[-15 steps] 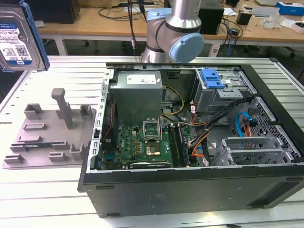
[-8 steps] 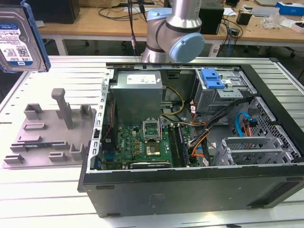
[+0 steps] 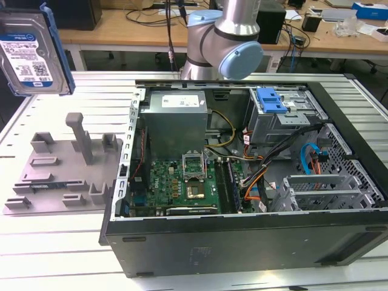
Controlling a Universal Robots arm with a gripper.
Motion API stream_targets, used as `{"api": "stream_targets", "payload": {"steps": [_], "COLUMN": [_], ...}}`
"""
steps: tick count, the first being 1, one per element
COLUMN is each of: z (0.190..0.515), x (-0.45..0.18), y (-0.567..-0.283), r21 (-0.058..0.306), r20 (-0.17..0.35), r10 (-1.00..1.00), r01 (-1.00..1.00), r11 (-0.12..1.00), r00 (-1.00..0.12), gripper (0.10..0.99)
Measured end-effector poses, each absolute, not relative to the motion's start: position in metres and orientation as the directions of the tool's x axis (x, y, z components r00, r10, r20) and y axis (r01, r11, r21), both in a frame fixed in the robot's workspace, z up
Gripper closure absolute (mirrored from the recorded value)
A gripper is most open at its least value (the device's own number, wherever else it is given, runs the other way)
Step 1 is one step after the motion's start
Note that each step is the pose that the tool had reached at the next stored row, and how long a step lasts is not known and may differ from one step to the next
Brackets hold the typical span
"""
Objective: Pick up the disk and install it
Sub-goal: 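Pick up the disk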
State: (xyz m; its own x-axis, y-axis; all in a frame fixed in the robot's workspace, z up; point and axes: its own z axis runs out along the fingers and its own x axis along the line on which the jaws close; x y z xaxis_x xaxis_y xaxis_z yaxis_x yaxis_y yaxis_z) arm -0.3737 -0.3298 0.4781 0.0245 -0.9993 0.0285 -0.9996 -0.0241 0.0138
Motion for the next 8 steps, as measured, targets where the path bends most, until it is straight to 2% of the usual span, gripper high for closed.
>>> {"api": "stream_targets", "payload": {"steps": [8], "z": [0.478], "x": [-0.338], "y": [-0.334], "r21": [0.014], "r20": [0.028], "r10": [-0.999], "r01": [-1.0], "r11": [-0.024], "r00": [0.025], "gripper": [0.718]}}
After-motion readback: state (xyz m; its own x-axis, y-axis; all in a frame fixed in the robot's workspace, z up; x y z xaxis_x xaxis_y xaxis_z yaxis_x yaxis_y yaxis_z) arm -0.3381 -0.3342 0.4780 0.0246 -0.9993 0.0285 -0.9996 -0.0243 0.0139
